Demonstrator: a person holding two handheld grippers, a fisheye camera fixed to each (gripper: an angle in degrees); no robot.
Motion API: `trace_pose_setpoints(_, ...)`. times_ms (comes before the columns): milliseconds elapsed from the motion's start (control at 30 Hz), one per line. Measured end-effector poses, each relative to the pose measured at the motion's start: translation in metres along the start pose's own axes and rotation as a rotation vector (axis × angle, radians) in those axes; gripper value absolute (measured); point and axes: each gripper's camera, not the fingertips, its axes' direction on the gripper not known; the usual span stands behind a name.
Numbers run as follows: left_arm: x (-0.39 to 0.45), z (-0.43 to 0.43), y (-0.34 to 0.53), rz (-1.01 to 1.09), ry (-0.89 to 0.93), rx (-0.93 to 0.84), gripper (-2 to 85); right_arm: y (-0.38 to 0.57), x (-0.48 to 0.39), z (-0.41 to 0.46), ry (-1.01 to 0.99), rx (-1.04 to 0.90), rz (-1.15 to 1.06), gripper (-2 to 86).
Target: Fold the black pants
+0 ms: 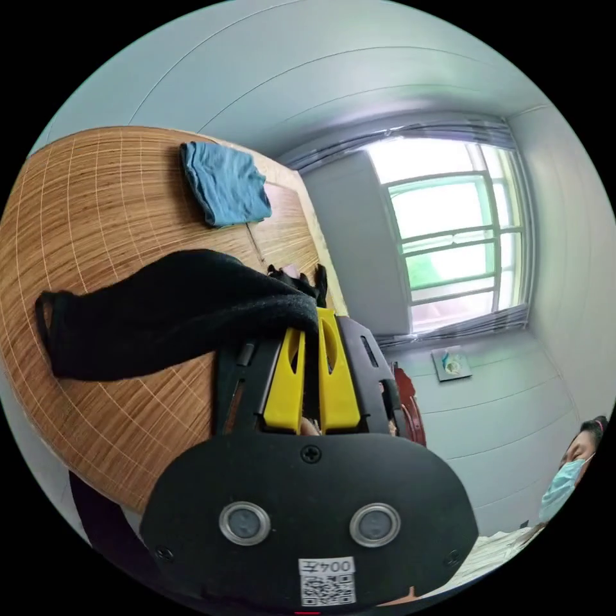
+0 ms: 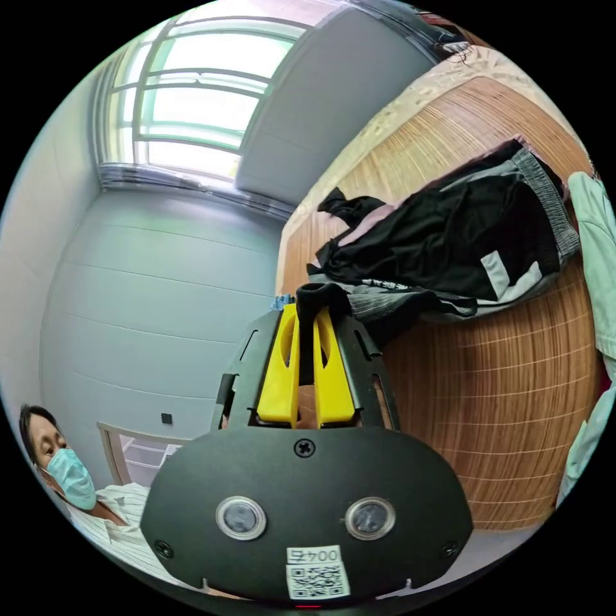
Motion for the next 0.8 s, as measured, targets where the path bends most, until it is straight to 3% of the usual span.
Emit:
trace_pose_setpoints(233,-0.033,0.002,0.082,-0.038,-0.019,-0.134,5.7,0.077,0.036,-0.039,0.078,-0.026,-0.07,4.0)
trace_pose_setpoints(433,-0.085,0.047,0.172,-0.139,-0.089,-0.384,5.9,0.176,0.151,-0.054,0.213,-0.042,0.199,4.0)
trace_pose_setpoints(567,-0.094,0.086,0.217,-0.168,-0.034,-0.478,6.1,0.222,0.216,-0.034,0.386,-0.051,0.347,4.6)
trace_pose_setpoints(800,-0.089,0.088,0.219,-0.1,-0.029,-0.57,7.2,0.274,0.209,-0.031,0.416,0.052,0.416,9.3)
